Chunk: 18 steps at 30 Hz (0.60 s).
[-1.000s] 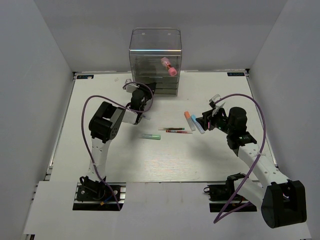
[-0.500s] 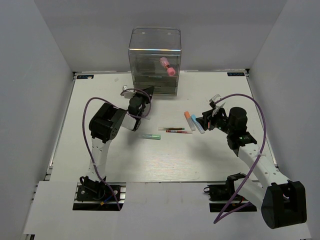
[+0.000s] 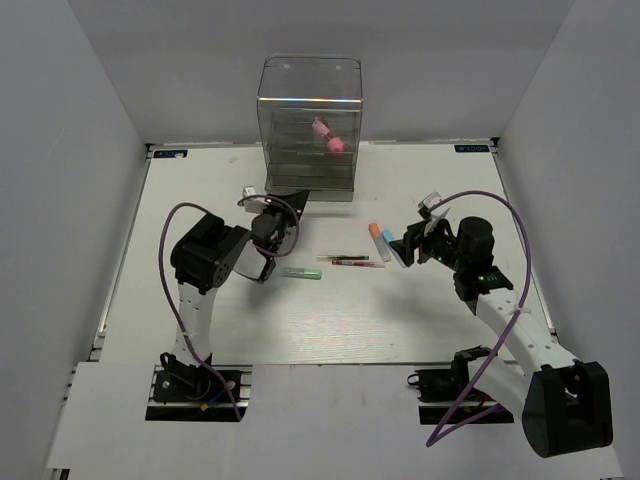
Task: Sort the stationery into containers
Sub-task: Open the drawer in the storage box, then pick up the pen from the center of the board.
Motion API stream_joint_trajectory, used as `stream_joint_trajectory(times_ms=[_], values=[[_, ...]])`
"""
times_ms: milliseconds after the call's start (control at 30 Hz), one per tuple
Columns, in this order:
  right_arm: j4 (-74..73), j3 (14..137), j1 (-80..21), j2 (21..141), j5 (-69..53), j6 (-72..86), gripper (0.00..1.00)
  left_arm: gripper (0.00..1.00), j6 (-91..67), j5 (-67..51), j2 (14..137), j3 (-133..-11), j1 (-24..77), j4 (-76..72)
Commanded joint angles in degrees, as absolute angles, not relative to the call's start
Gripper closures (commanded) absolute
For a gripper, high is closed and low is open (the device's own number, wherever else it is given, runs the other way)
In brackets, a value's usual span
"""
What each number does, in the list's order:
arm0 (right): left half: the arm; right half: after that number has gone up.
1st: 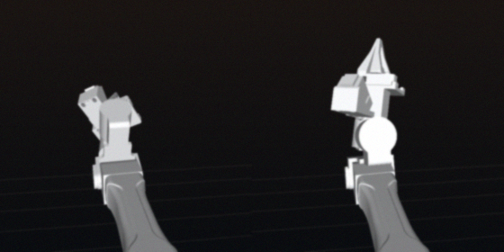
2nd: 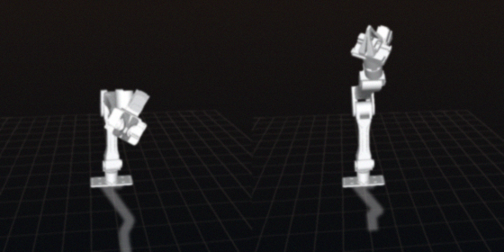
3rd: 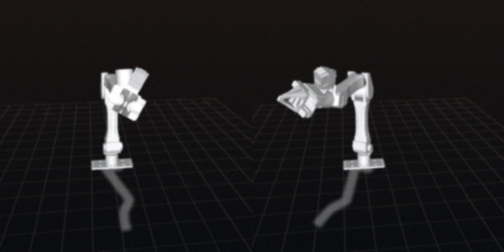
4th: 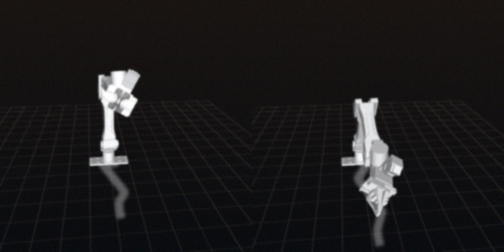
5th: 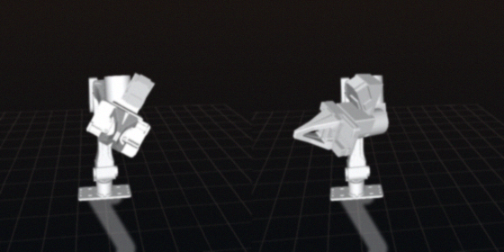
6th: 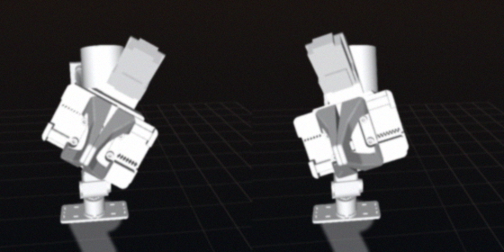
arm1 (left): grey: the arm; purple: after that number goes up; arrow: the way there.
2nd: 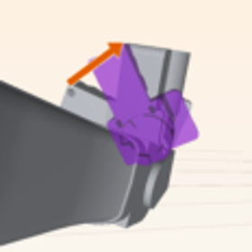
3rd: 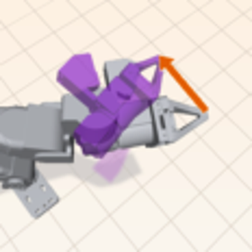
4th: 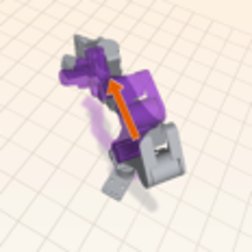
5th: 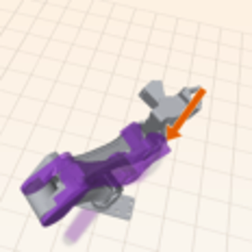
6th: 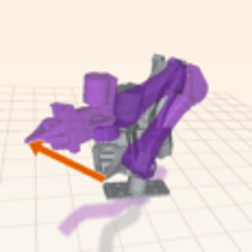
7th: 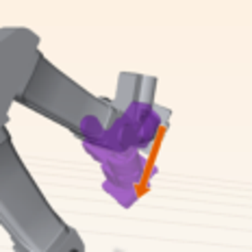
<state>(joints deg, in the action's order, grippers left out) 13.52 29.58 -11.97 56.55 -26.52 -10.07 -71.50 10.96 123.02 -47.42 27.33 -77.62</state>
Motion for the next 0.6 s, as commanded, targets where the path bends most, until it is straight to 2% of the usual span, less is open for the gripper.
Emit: stream_joint_trajectory(times_ms=[0, 100, 167, 333, 500, 567], values=[[14.8, 29.4, -11.5, 55.7, -28.7, -11.5, 0.30, 0.62, -67.1, 8.2, 119.2, -46.4, 27.9, -77.7], [14.0, 29.4, -11.8, 55.8, -29.4, -12.1, 0.27, 0.44, -66.5, 7.6, 116.9, -45.9, 27.4, -75.9], [13.8, 29.5, -11.5, 56.2, -29.9, -12.9, 0.26, 0.38, -66.0, 6.9, 115.5, -45.9, 27.4, -75.1], [11.3, 30.8, -12.2, 59.5, -28.8, -14.5, 0.26, 0.35, -65.4, 3.8, 109.9, -40.5, 27.4, -72.8], [7.8, 34.8, -12.6, 65.8, -22.9, -14.9, 0.44, 0.32, -60.7, -0.8, 98.1, -30.8, 26.9, -65.3], [6.4, 35.7, -13.1, 67.4, -19.6, -14.9, 0.49, 0.29, -57.0, -3.3, 89.1, -29.2, 26.9, -53.8]])
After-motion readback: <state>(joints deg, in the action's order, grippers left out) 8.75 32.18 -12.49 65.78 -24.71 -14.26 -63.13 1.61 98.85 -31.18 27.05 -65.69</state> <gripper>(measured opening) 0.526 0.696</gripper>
